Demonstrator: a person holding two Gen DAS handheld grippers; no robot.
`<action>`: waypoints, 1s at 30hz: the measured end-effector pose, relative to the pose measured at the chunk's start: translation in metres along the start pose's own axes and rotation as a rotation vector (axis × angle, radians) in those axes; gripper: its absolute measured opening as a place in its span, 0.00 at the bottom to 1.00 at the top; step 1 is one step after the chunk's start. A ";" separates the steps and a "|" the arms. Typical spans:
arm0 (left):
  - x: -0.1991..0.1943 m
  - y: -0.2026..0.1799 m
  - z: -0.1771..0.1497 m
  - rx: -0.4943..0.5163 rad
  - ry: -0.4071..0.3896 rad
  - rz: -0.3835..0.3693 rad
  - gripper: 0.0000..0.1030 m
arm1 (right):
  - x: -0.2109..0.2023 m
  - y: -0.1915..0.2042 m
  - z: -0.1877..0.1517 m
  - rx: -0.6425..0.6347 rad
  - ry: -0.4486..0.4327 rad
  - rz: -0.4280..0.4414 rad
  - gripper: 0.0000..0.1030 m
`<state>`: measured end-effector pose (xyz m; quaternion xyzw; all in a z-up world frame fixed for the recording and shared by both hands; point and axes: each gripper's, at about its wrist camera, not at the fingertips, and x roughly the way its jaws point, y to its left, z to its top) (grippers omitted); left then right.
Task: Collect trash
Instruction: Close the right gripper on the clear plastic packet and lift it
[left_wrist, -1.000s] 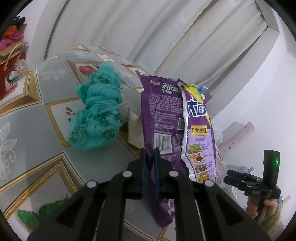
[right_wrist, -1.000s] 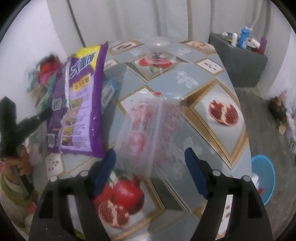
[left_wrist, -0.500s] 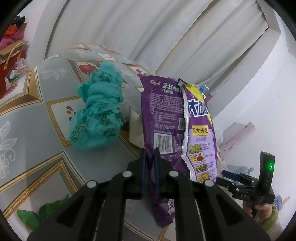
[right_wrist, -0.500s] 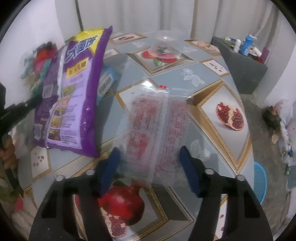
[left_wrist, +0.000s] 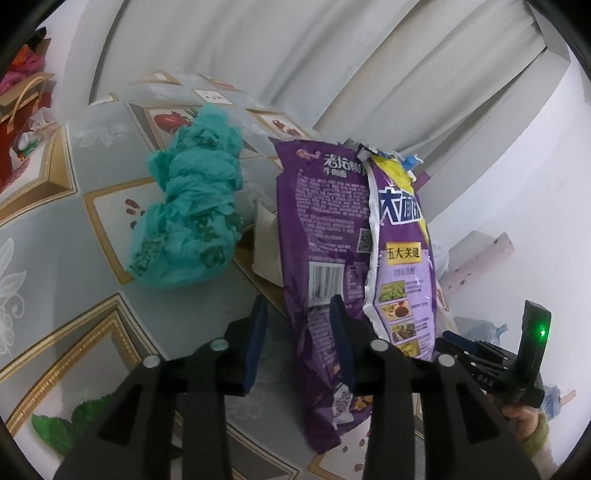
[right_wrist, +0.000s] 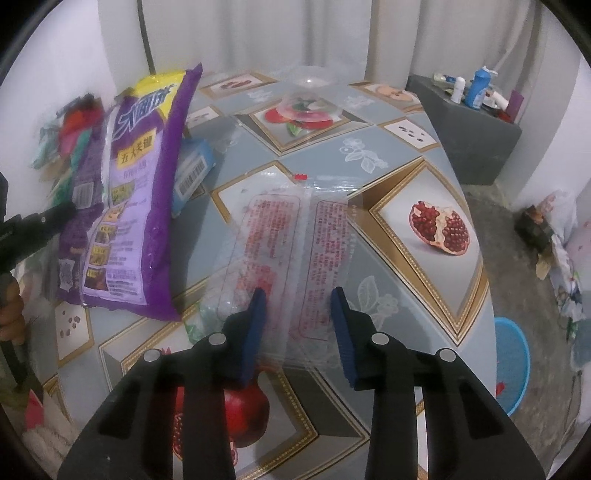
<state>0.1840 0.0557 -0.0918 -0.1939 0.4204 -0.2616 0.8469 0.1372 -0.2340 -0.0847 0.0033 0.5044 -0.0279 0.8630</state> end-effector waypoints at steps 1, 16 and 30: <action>0.001 0.000 0.001 -0.004 0.004 -0.002 0.33 | 0.000 0.000 0.000 0.001 -0.001 -0.001 0.29; 0.006 -0.026 0.005 0.100 -0.011 0.074 0.11 | -0.005 0.004 -0.001 0.008 -0.026 0.018 0.07; -0.043 -0.082 0.006 0.260 -0.120 -0.061 0.04 | -0.032 -0.022 -0.013 0.100 -0.091 0.056 0.02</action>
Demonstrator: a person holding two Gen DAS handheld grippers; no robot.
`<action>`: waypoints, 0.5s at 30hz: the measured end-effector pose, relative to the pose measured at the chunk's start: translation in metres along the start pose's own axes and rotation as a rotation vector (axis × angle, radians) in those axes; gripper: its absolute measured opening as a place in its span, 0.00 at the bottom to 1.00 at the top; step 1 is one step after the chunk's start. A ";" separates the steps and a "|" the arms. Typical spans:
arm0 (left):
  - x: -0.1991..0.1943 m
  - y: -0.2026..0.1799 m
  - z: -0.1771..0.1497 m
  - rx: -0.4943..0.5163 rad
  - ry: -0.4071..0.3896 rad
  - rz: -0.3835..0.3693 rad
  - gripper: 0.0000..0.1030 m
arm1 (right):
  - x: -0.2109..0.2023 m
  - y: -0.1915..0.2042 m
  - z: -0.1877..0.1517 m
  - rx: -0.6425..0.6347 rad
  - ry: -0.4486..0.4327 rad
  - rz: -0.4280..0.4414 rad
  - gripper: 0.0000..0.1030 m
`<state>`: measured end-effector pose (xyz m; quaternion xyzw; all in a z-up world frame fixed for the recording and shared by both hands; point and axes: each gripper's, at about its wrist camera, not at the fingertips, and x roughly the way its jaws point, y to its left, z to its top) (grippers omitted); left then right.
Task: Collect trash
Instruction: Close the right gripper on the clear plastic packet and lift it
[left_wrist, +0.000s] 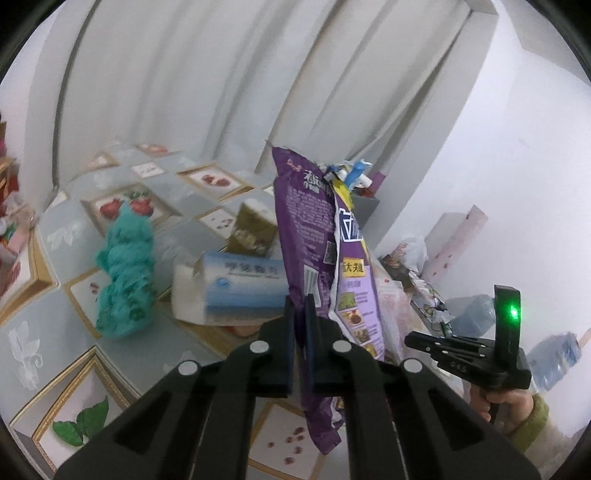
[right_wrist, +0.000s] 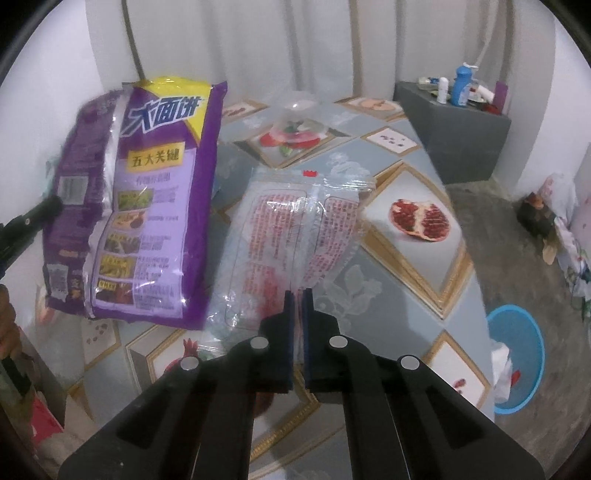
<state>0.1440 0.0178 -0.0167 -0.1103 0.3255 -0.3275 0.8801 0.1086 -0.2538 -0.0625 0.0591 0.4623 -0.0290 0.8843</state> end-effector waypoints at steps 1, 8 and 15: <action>-0.002 -0.005 0.000 0.010 -0.003 -0.001 0.04 | -0.003 -0.003 -0.001 0.009 -0.008 -0.003 0.02; -0.006 -0.037 0.007 0.095 -0.021 0.003 0.04 | -0.022 -0.023 -0.008 0.063 -0.047 -0.023 0.02; -0.003 -0.061 0.011 0.144 -0.024 -0.006 0.04 | -0.044 -0.043 -0.019 0.112 -0.081 -0.043 0.02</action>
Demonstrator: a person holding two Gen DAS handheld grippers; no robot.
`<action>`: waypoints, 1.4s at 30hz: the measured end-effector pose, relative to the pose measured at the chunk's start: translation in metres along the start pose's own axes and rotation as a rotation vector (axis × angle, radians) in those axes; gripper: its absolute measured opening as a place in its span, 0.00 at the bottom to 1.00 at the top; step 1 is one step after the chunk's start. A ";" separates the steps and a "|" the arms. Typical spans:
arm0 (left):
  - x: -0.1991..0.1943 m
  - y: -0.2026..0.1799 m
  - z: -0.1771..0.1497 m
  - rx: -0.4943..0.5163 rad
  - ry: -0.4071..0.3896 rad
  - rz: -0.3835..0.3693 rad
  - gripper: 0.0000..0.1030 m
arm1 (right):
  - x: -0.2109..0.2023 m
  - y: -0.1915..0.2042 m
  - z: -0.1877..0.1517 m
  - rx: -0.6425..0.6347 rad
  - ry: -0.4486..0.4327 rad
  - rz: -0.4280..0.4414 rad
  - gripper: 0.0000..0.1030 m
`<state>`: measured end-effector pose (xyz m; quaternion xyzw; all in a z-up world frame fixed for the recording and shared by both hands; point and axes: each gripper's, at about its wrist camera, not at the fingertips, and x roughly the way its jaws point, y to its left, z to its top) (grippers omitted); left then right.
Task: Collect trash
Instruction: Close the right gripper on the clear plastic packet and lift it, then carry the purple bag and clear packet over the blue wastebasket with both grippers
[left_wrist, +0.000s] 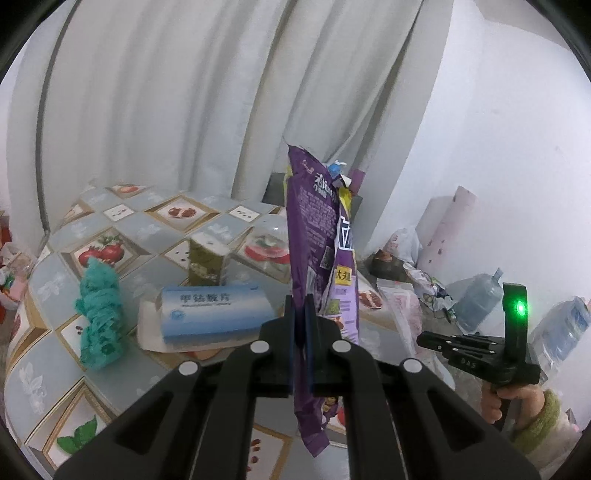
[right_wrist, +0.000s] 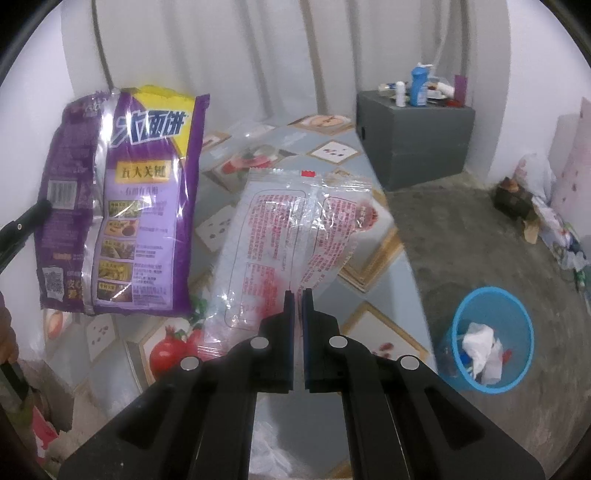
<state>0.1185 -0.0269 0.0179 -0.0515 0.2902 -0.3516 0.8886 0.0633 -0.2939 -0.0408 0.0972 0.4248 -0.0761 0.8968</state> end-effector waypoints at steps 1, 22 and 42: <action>0.000 -0.004 0.000 0.006 -0.001 -0.002 0.04 | -0.003 -0.002 -0.001 0.006 -0.005 -0.002 0.02; 0.043 -0.120 0.048 0.218 -0.019 -0.203 0.04 | -0.088 -0.110 -0.031 0.270 -0.176 -0.160 0.02; 0.296 -0.329 0.004 0.662 0.388 -0.300 0.04 | -0.040 -0.275 -0.115 0.737 -0.070 -0.263 0.03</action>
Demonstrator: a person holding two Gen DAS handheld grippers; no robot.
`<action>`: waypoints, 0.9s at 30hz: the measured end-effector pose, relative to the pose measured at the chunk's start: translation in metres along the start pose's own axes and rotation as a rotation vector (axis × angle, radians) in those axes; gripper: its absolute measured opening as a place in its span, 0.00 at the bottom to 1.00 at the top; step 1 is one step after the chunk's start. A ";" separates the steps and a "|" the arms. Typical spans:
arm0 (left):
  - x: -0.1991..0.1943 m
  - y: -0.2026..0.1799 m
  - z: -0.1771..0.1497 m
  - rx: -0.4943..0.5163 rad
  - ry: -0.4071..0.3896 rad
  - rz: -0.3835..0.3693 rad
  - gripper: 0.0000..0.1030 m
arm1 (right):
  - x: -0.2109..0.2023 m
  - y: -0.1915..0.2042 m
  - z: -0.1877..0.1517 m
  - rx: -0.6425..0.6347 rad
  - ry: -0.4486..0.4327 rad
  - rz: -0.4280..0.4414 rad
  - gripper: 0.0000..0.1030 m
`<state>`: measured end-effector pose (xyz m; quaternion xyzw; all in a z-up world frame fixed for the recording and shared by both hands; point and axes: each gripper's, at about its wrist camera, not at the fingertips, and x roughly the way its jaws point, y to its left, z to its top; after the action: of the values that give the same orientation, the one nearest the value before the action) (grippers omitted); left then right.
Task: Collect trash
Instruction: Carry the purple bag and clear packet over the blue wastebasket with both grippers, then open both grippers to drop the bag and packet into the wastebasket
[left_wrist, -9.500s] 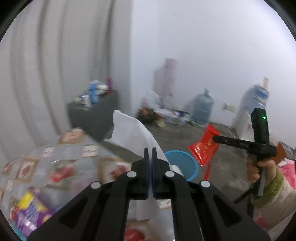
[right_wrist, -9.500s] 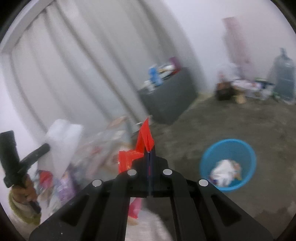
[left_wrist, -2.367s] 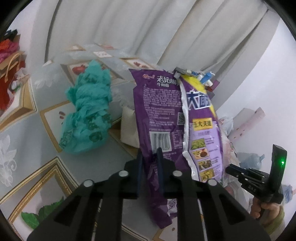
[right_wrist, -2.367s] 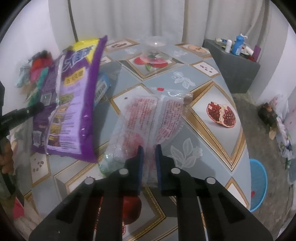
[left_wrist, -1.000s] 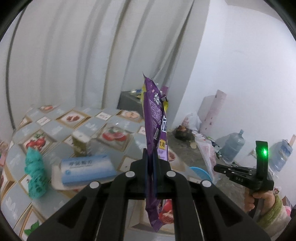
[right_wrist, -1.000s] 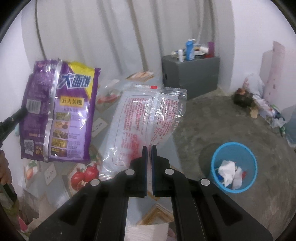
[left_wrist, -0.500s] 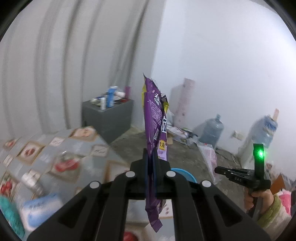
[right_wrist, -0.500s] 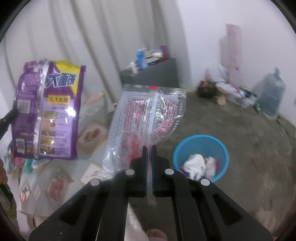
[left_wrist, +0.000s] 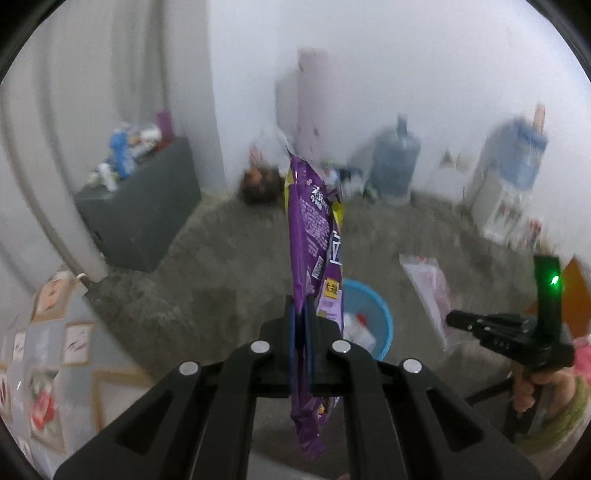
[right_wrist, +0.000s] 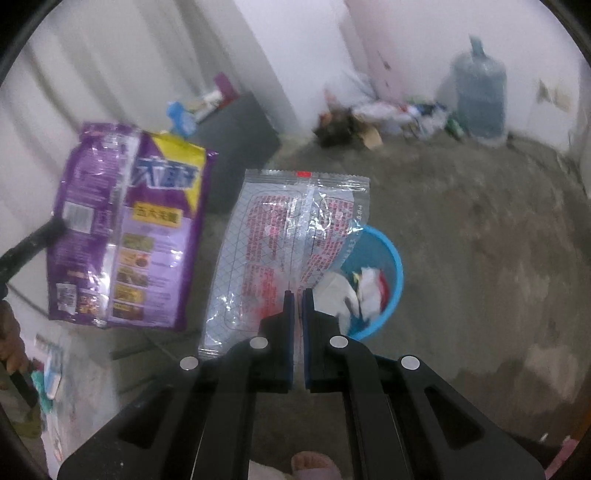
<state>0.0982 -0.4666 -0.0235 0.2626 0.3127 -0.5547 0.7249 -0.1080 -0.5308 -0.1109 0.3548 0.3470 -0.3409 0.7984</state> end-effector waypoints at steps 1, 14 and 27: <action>0.016 -0.004 0.002 0.026 0.032 0.015 0.04 | 0.006 -0.005 0.000 0.010 0.014 -0.003 0.03; 0.207 -0.073 0.014 0.502 0.278 0.131 0.07 | 0.056 -0.042 -0.006 0.118 0.101 -0.015 0.04; 0.219 -0.062 0.023 0.461 0.267 0.172 0.71 | 0.078 -0.065 -0.007 0.181 0.164 -0.014 0.08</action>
<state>0.0833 -0.6388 -0.1736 0.5170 0.2472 -0.5081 0.6430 -0.1205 -0.5813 -0.1976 0.4496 0.3813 -0.3463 0.7298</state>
